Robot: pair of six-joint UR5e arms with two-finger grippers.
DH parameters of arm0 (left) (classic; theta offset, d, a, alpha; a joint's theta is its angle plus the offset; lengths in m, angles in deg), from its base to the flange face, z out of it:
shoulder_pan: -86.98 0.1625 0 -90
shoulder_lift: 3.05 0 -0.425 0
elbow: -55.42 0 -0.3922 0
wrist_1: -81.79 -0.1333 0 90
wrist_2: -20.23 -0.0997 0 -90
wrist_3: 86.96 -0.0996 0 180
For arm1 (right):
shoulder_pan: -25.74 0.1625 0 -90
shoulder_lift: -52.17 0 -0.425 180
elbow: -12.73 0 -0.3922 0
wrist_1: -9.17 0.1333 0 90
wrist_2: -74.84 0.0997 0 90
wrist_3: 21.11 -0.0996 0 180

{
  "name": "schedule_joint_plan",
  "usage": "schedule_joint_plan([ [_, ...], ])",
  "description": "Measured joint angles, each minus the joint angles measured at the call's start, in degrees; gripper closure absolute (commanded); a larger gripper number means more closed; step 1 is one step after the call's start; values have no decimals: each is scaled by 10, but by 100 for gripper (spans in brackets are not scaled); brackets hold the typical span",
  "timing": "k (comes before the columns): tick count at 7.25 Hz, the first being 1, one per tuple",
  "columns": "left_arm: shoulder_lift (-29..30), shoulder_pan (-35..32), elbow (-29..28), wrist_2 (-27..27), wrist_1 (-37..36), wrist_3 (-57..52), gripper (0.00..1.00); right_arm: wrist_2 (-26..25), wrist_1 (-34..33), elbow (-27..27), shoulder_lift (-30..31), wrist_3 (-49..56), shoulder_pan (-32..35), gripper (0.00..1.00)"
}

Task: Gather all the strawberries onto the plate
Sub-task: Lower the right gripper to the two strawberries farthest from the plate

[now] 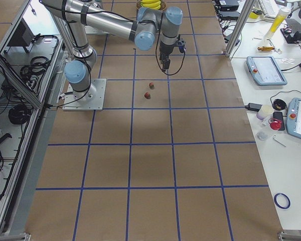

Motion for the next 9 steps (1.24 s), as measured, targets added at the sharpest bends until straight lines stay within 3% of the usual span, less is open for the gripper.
schedule_joint_plan([
  [2,0,0,2,1,0,0,0,-1,-152,128,1,78,-49,0],
  [4,-1,0,8,1,0,0,0,6,-225,203,-2,158,-103,2],
  [5,-1,0,9,1,0,1,0,12,-246,225,-4,168,-114,15],
  [9,-1,0,10,1,0,0,0,38,-287,247,-26,131,-120,18],
])
